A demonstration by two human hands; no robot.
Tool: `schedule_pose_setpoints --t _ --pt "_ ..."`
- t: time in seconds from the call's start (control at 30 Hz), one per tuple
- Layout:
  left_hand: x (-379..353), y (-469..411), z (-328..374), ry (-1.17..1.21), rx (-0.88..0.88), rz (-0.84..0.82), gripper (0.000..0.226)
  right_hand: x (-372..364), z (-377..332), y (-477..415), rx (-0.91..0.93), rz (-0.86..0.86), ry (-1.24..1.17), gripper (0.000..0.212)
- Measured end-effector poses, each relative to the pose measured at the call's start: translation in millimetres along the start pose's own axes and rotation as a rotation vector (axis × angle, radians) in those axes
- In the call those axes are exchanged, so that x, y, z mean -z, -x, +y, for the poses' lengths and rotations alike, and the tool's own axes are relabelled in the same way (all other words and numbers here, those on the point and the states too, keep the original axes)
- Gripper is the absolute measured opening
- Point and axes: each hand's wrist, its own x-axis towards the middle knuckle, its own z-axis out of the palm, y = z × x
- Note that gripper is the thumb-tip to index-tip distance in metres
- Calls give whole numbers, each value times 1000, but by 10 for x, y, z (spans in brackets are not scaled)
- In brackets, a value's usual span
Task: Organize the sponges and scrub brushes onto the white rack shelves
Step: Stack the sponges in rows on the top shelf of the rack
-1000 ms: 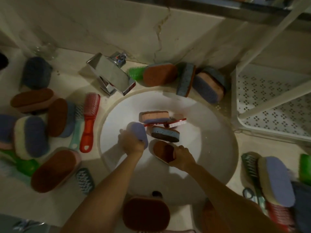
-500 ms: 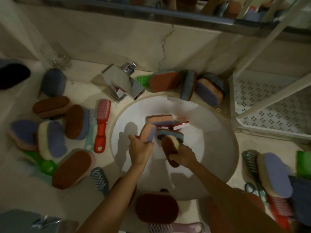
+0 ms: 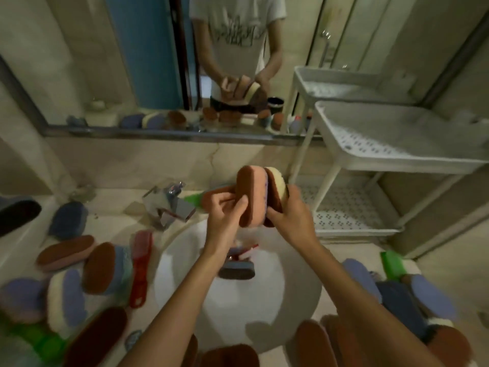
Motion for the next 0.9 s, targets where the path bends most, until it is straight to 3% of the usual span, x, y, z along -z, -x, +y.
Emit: schedule_pose_setpoints --t 0.1,0.27,0.43,0.67,0.9 --pt "-144 14 433 37 -6 -93 39 373 -197 -85 56 104 -34 44" --pt "-436 79 1049 183 -24 -203 43 902 -435 -255 129 264 -126 57" --pt "-897 -10 1468 249 -89 -132 52 1446 -423 -516 115 320 -336 50" --pt "-1701 -360 1661 -175 -238 -138 57 2062 44 -1010 -84 258 -561 50" --pt "-2268 -658 1438 -669 -228 -207 68 2183 657 -1454 -299 107 -351 48"
